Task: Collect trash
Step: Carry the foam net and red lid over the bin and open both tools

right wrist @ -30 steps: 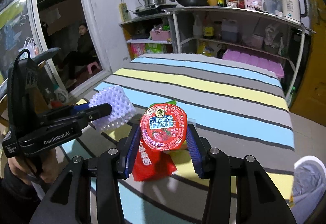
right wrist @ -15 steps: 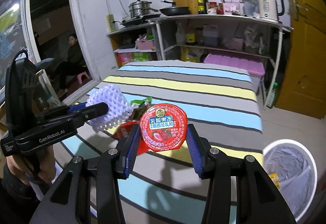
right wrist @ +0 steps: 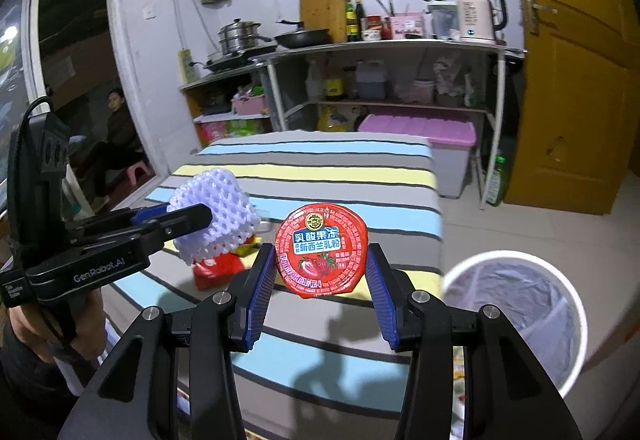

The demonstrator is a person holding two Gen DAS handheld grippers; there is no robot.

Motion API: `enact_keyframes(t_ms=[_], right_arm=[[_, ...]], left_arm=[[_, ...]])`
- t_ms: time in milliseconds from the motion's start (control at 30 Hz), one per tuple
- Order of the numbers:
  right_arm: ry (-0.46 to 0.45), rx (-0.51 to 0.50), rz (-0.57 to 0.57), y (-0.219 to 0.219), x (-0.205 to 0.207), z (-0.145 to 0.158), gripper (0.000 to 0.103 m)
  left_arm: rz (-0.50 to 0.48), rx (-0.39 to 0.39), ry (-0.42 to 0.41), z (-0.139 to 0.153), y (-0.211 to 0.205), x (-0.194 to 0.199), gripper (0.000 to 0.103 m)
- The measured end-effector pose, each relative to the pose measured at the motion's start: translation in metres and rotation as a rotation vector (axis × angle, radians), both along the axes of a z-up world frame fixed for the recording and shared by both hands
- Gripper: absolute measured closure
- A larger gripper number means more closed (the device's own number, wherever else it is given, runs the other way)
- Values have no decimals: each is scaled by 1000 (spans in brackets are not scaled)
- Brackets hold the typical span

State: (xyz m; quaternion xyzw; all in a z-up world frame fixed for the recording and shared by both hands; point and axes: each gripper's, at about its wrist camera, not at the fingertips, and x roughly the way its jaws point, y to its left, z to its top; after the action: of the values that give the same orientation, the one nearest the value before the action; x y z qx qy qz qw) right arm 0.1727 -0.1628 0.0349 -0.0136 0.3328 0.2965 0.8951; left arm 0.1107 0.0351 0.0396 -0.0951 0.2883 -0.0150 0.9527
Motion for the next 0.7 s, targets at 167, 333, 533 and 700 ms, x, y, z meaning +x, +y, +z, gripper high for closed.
enact_keyframes(t_ms=[167, 333, 533, 700], right_arm=[[-5, 7, -61, -28, -2, 0, 57], [-2, 12, -120, -55, -2, -2, 56], [12, 16, -181, -82, 0, -7, 56], [33, 15, -226, -104, 4, -15, 56]], left_arm=[[-49, 13, 4, 1, -26, 11, 72], [-101, 30, 11, 1, -52, 24, 72], [-158, 45, 19, -1, -82, 40, 72], [-199, 51, 35, -7, -102, 53, 71]])
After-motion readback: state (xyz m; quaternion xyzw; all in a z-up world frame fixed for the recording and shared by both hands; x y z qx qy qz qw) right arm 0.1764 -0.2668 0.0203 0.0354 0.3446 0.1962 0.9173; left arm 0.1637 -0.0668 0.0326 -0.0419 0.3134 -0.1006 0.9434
